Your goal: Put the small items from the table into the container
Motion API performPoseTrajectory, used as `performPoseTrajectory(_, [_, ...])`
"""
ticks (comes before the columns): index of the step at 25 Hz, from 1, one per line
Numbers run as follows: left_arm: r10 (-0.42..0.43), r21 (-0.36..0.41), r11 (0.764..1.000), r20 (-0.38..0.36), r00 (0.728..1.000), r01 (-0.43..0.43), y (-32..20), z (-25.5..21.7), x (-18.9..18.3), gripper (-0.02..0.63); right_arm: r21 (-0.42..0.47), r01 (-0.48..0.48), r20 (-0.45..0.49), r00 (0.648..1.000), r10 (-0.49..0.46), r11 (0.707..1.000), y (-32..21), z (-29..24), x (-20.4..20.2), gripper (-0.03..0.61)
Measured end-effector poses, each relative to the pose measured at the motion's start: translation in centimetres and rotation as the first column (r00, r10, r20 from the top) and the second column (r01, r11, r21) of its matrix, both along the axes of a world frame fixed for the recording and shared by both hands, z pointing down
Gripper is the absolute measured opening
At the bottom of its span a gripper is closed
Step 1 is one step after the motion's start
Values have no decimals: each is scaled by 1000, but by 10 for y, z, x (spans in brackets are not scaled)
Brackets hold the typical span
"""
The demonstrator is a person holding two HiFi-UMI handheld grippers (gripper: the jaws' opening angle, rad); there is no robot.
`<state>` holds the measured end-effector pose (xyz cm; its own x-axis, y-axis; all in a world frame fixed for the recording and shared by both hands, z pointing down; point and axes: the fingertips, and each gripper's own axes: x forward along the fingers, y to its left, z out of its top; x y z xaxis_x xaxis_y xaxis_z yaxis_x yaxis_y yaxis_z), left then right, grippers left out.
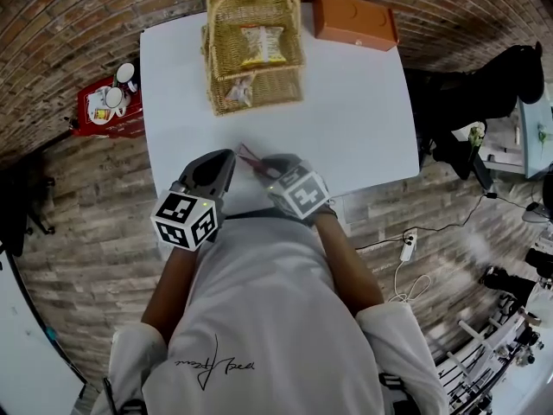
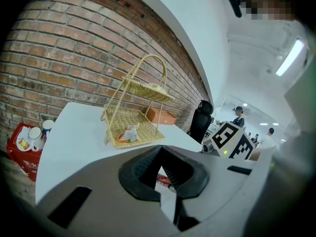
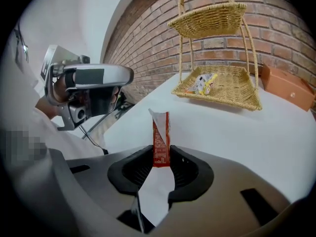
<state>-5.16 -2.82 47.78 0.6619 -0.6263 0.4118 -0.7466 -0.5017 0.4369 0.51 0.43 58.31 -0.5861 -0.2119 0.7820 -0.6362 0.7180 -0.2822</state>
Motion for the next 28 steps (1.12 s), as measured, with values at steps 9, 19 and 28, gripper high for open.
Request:
performPoseTrajectory(9, [1,0,1000,-3,1000,-1,-2,0,1,9,18,-39,49,998,39,999,-5,-20,3,115])
performPoseTrajectory(19, [3,4,1000,-5,1000,-3,-5,-1,4,9,47,-71,84,994,67,996,-11,-38,11,115])
performPoseTrajectory(28, [6,10,1000,-3,1000,-6,-9,-3,7,9,61,-121,110,987,114,991,-19,-52,23,115])
